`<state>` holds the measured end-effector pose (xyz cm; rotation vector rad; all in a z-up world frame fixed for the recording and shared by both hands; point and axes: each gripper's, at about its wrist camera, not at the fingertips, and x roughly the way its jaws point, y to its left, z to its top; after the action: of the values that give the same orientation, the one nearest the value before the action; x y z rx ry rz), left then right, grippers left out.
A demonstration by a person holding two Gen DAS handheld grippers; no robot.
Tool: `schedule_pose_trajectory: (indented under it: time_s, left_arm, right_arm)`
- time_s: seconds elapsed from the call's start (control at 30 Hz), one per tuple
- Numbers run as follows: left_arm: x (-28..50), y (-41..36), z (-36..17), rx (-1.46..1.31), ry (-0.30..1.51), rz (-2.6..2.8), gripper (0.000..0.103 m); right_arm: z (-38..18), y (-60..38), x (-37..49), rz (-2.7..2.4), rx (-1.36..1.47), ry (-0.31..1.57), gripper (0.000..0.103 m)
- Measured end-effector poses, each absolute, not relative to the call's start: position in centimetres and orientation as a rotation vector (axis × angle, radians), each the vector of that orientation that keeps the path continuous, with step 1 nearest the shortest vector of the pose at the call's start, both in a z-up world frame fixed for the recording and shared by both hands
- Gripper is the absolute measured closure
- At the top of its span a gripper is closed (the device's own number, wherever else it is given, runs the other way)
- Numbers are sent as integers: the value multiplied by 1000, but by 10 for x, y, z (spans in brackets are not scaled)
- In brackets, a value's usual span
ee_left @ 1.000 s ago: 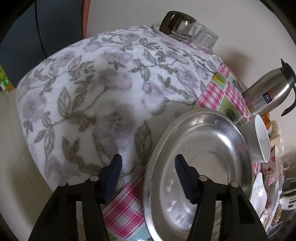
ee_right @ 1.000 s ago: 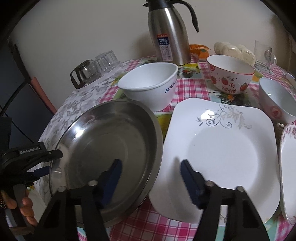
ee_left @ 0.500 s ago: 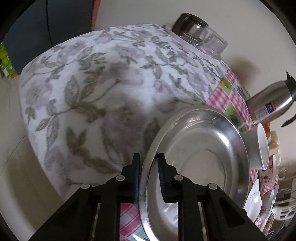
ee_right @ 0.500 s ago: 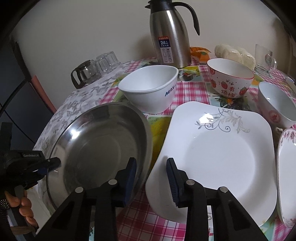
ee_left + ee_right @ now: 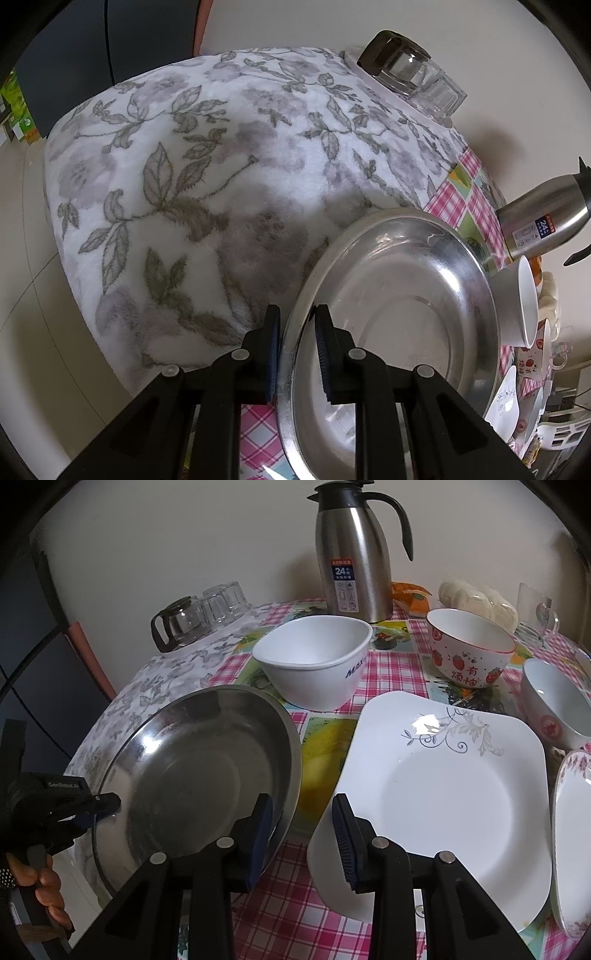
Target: Organize plates and bowls
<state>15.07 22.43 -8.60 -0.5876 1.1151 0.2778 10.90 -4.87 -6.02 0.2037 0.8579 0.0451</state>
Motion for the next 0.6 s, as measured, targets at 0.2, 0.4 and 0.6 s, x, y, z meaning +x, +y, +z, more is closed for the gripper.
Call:
schedule_pose_trajectory:
  time_s: [0.2, 0.4, 0.6]
  left_arm:
    - [151, 225, -86, -594, 1114, 285, 82]
    - [151, 224, -86, -592, 1114, 291, 82]
    - [151, 225, -86, -601, 1113, 296, 81]
  right_arm:
    - [-59, -44, 108, 56, 187, 855, 67]
    - [-61, -38, 108, 122, 203, 864, 68]
    - [-66, -33, 109, 130, 190, 872, 67]
